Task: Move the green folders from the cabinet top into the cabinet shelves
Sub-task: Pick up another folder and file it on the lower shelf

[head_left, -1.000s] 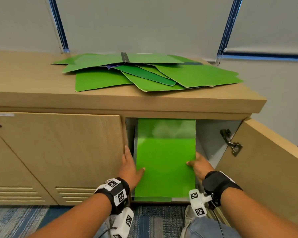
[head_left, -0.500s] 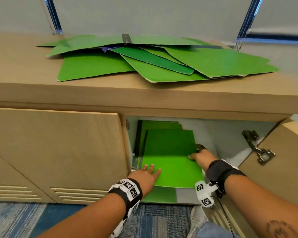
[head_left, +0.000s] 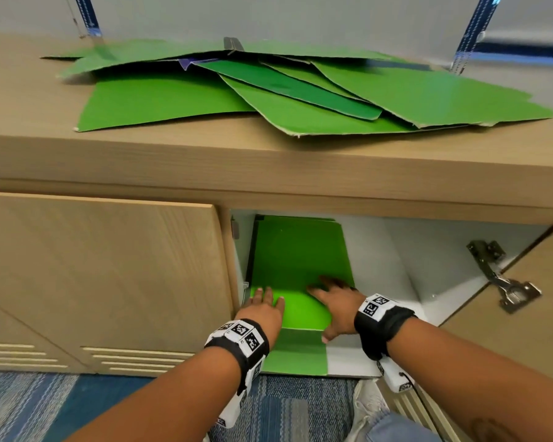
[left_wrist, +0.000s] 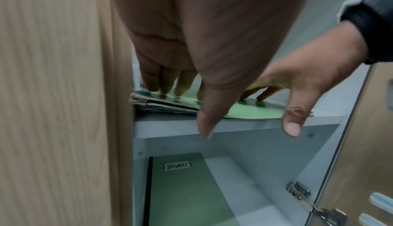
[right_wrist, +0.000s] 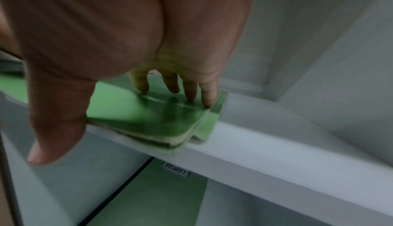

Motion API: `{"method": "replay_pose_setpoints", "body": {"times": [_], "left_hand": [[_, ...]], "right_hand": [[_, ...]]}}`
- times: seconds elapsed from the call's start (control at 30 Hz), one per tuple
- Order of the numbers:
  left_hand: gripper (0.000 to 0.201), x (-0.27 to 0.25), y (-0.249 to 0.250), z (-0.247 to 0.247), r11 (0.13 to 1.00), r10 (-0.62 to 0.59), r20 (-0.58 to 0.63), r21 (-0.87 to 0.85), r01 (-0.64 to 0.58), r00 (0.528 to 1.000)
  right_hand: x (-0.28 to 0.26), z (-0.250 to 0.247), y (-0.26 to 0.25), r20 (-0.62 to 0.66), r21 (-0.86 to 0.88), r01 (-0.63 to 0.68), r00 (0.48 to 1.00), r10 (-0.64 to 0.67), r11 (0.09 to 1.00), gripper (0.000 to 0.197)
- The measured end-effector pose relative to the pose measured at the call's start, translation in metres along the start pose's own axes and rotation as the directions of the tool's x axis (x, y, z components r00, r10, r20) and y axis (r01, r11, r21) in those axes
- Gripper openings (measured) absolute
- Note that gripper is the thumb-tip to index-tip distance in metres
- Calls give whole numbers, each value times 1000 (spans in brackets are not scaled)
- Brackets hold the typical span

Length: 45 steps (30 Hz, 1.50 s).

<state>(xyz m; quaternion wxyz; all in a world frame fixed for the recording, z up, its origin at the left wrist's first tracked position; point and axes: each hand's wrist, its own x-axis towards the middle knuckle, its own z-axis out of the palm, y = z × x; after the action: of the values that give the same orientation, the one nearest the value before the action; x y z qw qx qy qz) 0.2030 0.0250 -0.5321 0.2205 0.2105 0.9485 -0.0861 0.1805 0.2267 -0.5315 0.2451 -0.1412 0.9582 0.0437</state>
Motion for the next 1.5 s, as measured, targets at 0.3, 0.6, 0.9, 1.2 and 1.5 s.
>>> {"method": "replay_pose_setpoints", "body": {"times": [0.3, 0.6, 0.9, 1.2, 1.5], "left_hand": [[81, 0, -12, -4, 999, -7, -119, -49, 1, 993], [78, -28, -9, -32, 995, 49, -260, -74, -70, 964], [65, -121, -11, -141, 991, 75, -575, -50, -127, 815], [33, -199, 2, -219, 992, 118, -696, 60, -107, 708], [27, -215, 18, -291, 990, 108, -848, 45, -133, 518]], "right_hand": [[20, -11, 1, -41, -7, -7, 999, 6, 1000, 115], [-25, -32, -15, -220, 200, 28, 975, 17, 979, 107], [-157, -125, -32, -557, 352, 186, 829, 46, 918, 76], [-248, -205, -50, -687, 348, 310, 726, 15, 885, 58], [-260, -255, -38, -677, 584, 310, 696, 240, 750, 56]]}}
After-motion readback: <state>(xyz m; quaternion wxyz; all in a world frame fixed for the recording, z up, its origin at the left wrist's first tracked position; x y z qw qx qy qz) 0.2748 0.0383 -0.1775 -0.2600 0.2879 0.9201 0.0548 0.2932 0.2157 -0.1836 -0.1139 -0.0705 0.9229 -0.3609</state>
